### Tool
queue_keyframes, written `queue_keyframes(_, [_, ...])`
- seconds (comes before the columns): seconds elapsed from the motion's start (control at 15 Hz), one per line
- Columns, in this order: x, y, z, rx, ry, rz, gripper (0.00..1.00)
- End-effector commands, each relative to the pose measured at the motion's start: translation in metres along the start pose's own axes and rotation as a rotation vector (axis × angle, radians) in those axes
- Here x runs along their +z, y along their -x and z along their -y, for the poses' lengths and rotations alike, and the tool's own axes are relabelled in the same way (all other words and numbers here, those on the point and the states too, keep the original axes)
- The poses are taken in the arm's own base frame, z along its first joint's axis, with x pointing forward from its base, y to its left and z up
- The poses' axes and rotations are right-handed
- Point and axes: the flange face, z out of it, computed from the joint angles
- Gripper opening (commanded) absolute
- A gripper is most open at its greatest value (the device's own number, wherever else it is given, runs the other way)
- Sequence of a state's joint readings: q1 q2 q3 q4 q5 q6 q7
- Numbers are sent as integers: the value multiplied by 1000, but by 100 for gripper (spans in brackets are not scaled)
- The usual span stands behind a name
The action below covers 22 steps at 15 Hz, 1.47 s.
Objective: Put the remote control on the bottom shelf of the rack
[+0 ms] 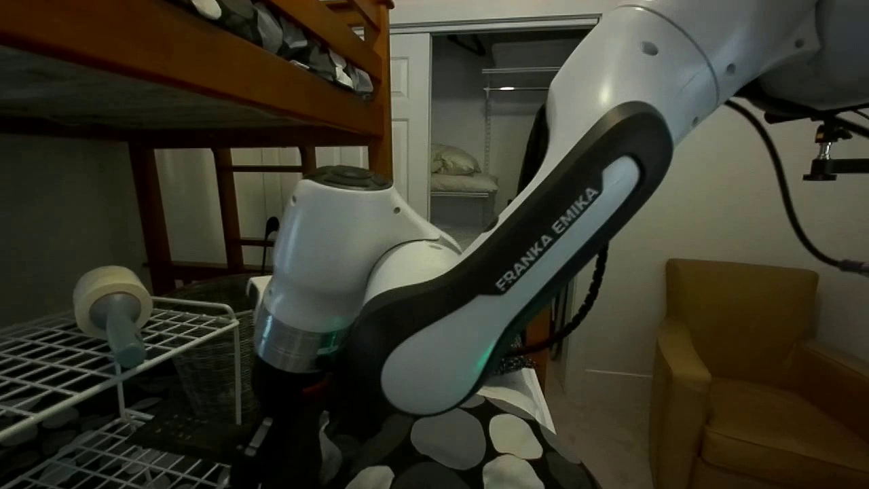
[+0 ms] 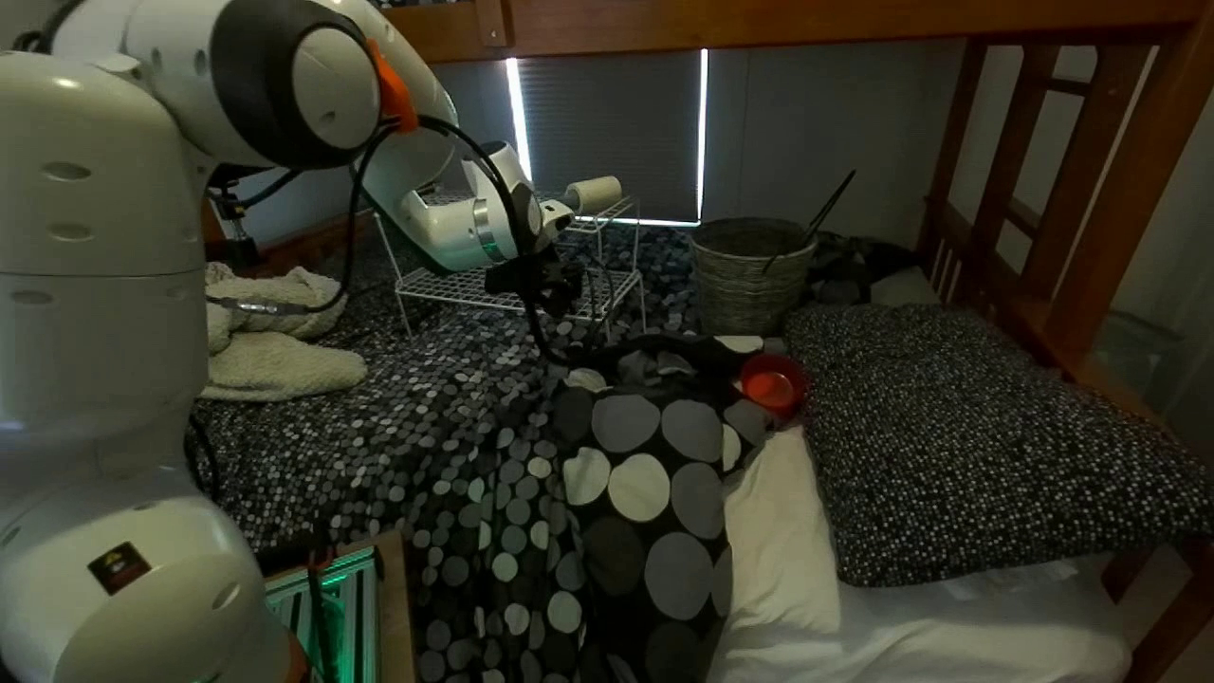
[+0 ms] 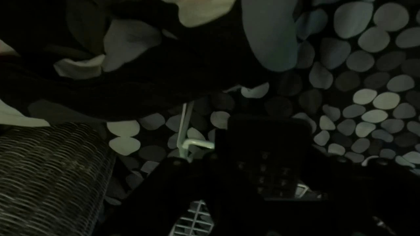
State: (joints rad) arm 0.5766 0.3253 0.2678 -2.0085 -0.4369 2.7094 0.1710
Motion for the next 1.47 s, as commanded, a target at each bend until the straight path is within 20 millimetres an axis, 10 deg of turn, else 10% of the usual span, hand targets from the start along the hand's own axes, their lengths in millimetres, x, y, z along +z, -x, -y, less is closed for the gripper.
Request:
queue_keyframes(0.0, [32,-43,36,-27,3,-30,23])
queue_keyframes(0.53, [66,-83,31,13,16,-55,23])
queue_keyframes(0.6, [68,-84,30,11,11,-48,73])
queue_keyframes(0.73, [71,-85,30,7,-6,-47,79])
queue_keyframes(1.0, [35,-85,36,-55,-13,-58,100])
queue_keyframes(1.4, [-32,-9,35,-202,-18,214,100])
